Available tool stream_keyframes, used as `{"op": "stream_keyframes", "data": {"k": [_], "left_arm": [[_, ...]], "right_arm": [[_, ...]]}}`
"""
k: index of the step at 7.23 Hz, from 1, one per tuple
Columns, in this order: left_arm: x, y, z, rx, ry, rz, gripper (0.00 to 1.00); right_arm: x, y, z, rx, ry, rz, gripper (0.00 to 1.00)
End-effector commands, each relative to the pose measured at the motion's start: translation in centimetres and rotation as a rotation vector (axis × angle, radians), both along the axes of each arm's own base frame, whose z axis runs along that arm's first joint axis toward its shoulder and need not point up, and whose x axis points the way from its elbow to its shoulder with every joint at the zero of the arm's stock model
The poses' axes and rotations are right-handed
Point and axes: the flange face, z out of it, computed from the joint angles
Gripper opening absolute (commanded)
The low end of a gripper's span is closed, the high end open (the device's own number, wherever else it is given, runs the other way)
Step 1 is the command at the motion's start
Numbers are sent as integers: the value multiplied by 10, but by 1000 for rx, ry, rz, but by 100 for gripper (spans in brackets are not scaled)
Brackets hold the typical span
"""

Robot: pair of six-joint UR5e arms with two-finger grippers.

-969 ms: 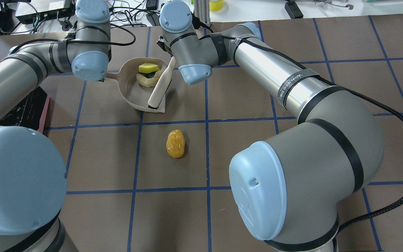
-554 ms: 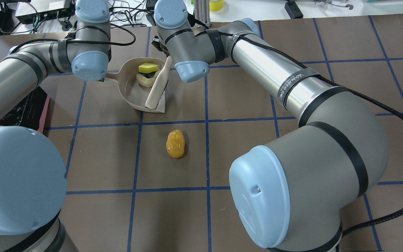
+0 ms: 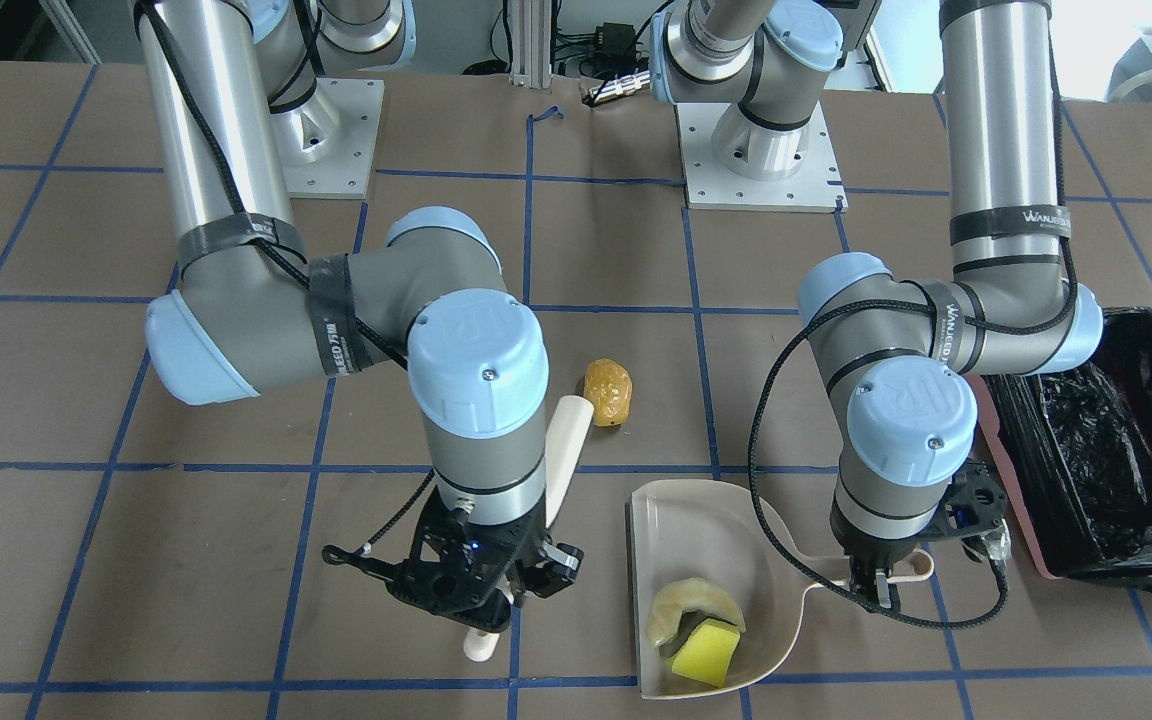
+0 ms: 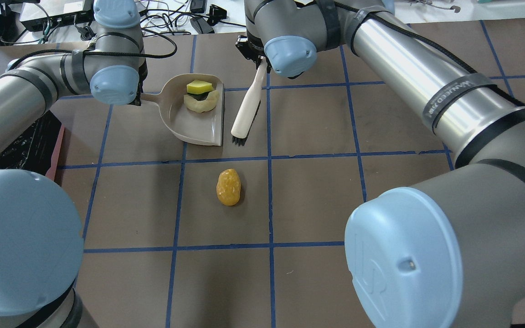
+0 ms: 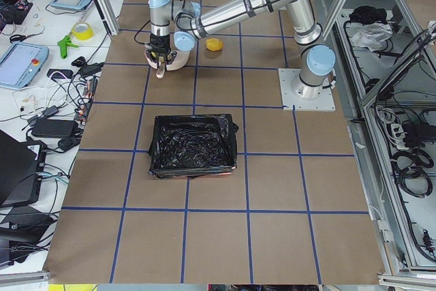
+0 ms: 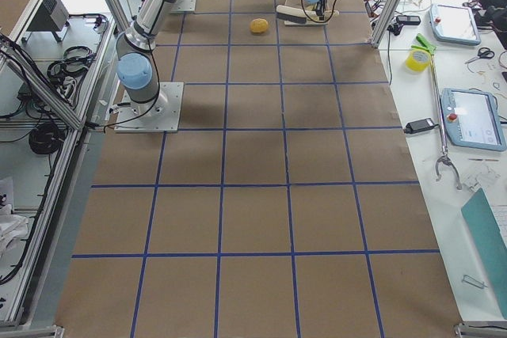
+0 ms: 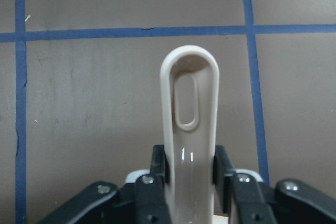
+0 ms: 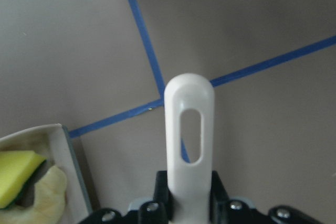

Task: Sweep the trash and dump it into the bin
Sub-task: 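Lift the brush and move it behind the potato piece with the right gripper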

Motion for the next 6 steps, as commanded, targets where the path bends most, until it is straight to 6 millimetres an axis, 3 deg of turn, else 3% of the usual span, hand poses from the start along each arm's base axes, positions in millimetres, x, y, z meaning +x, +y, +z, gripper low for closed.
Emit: {"op": "stream_keyframes", "data": {"k": [1, 3, 4, 6], "left_arm": [[-1, 21, -2, 31, 34, -52, 0], [35, 32, 3, 50, 30, -76, 0], [54, 42, 5, 65, 27, -87, 0], [57, 83, -8, 113, 37, -70, 0]], "right_arm": [[-48, 54, -14, 53, 34, 31, 4], [-60, 116, -46, -14, 46, 32, 4], [-56, 137, -52, -45, 79, 35, 4], [-9, 174, -47, -65, 42, -46, 4]]}}
